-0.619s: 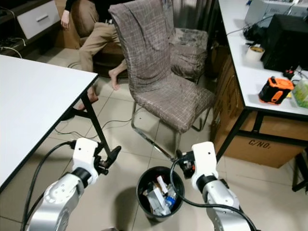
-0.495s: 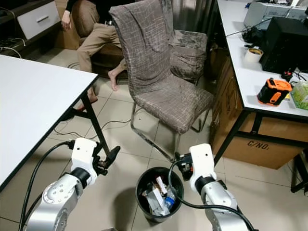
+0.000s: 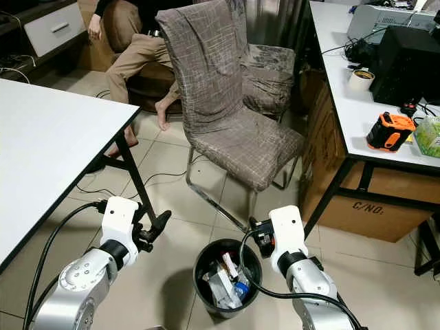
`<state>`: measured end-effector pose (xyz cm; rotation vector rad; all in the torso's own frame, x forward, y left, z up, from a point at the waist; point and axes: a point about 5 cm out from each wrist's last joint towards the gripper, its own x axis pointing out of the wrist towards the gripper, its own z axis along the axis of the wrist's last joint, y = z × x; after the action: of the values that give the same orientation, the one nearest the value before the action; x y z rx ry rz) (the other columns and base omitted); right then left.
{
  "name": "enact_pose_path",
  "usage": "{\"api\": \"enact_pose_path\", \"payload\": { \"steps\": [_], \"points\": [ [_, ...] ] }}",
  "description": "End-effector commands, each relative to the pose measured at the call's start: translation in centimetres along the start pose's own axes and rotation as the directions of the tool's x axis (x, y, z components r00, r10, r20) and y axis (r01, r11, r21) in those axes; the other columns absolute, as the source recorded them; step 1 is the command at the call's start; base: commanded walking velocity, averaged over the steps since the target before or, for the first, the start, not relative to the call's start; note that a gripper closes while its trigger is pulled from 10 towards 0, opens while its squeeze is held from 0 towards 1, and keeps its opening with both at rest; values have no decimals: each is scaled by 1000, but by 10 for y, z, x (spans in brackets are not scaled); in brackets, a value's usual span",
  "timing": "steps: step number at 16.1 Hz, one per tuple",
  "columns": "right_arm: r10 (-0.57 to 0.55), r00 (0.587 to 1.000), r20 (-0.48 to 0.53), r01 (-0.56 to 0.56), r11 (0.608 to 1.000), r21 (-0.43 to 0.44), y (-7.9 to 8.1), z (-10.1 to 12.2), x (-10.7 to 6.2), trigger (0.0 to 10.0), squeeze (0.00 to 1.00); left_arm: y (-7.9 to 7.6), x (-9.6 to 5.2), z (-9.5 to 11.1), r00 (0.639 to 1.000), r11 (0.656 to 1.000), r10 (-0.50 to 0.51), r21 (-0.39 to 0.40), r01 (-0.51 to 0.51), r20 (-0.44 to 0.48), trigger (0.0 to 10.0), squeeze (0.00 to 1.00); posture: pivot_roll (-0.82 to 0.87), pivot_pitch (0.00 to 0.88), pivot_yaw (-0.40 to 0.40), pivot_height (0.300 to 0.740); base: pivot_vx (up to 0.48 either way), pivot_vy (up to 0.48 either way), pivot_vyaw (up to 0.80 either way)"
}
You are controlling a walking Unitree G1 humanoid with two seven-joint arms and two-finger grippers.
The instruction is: Picking trash to rubbish bin
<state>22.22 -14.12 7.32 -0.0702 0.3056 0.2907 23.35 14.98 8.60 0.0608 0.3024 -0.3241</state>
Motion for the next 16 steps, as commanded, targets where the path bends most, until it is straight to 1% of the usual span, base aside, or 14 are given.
{"api": "enact_pose_path", "payload": {
  "steps": [1,7,16],
  "points": [
    [-6,1000,14,7,1000,-14,-2,2,0,10000,0,-1,-1,3,1000,1000,2,12,-2,1,10000,0,-39,0,-20,740,-296,0,0],
    [-15,1000,16,15,1000,-18,-4,2,1,10000,0,-3,2,5,1000,1000,-6,18,6,-6,10000,0,-45,0,-14,740,-311,0,0],
    [-13,1000,22,13,1000,-22,-2,3,2,10000,0,-2,1,6,1000,1000,-4,23,4,-6,10000,0,-44,0,-14,740,-315,0,0]
  ]
}}
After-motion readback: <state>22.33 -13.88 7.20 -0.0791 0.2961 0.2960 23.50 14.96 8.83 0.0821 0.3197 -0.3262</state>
